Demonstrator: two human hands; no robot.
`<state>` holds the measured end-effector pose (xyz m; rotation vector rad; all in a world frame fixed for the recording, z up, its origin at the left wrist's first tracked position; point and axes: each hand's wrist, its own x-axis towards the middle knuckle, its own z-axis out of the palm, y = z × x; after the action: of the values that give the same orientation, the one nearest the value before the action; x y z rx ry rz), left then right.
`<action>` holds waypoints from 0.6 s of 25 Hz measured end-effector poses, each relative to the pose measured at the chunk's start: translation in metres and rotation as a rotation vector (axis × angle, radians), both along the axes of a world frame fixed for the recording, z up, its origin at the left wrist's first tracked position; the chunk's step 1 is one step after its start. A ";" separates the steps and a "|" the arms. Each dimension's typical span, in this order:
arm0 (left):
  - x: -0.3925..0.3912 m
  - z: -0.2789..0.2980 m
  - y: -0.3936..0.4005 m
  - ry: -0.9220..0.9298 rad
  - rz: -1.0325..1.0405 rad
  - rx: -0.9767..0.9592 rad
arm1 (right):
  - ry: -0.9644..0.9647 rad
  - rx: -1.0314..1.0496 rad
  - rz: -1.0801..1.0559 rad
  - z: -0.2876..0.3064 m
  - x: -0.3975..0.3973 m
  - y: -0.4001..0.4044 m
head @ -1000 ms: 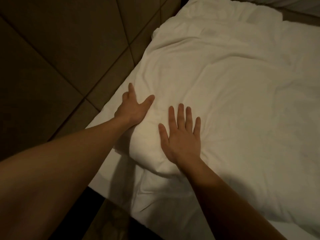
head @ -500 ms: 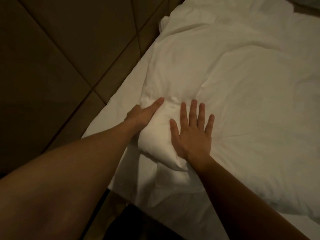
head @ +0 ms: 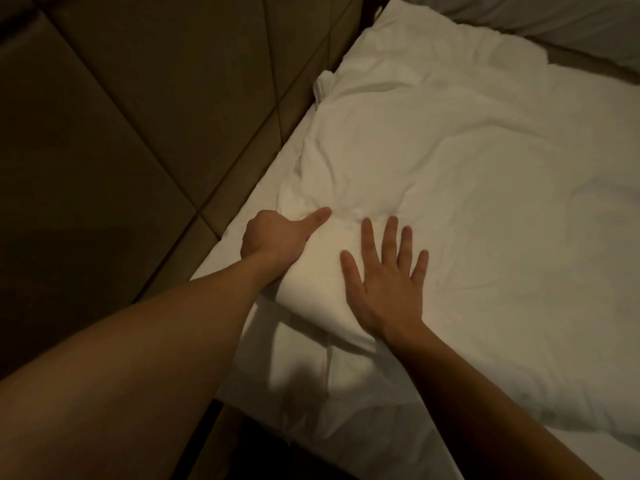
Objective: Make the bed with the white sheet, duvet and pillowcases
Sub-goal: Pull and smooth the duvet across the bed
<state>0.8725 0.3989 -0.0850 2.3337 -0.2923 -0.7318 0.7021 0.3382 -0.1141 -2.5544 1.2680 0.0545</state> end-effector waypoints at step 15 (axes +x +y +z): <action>0.079 -0.004 0.013 -0.246 -0.171 0.370 | 0.093 -0.008 0.161 0.005 0.057 -0.006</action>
<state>0.9515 0.4121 -0.0888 2.7835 -0.5067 -0.6194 0.7596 0.3318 -0.1094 -2.6836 1.0929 0.2049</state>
